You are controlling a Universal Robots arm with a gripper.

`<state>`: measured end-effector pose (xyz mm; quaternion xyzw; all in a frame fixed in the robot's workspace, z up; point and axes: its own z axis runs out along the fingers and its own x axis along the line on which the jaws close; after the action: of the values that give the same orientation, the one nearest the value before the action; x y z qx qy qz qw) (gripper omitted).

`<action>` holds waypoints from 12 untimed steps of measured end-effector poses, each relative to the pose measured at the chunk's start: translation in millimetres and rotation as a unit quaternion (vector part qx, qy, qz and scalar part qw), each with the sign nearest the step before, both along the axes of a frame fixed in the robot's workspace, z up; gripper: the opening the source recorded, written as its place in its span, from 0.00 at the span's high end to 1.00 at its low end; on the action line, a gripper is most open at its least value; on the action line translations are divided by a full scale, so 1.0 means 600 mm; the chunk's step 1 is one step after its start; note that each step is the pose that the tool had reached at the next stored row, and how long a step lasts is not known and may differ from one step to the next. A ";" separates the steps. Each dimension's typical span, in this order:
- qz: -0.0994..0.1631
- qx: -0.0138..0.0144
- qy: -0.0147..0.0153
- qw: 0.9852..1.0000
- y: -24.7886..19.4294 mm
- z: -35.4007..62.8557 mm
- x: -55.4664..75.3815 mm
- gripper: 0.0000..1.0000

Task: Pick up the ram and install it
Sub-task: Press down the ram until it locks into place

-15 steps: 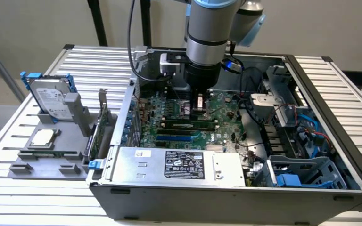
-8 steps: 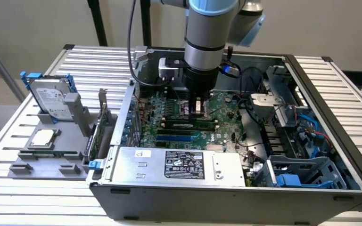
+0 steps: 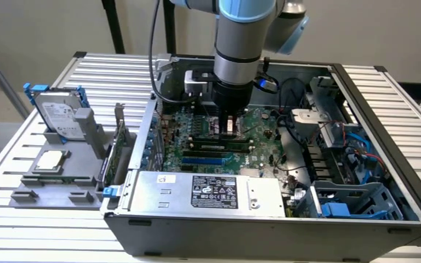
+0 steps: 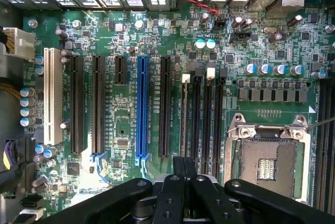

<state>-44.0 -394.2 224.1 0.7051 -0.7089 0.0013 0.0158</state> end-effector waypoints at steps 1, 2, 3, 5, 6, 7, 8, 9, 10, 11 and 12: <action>0.000 0.001 0.000 1.000 0.0006 0.005 0.000 0.89; 0.000 0.002 0.000 1.000 0.0008 0.011 0.000 0.89; 0.000 0.001 0.001 1.000 0.0007 0.019 0.000 0.89; 0.000 0.001 0.002 1.000 0.0006 0.034 0.000 0.89; 0.000 0.001 0.002 1.000 0.0006 0.041 0.000 0.89; 0.000 0.001 0.003 1.000 0.0006 0.047 0.000 0.89; 0.000 0.001 0.003 1.000 0.0006 0.055 0.000 0.89; 0.000 0.001 0.003 1.000 0.0006 0.060 0.000 0.89; 0.000 0.001 0.003 1.000 0.0006 0.061 0.000 0.89; 0.000 0.001 0.003 1.000 0.0006 0.060 0.000 0.89; 0.000 0.001 0.003 1.000 0.0006 0.061 0.000 0.89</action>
<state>-43.8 -393.8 260.4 0.7050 -0.7090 -0.0017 0.0174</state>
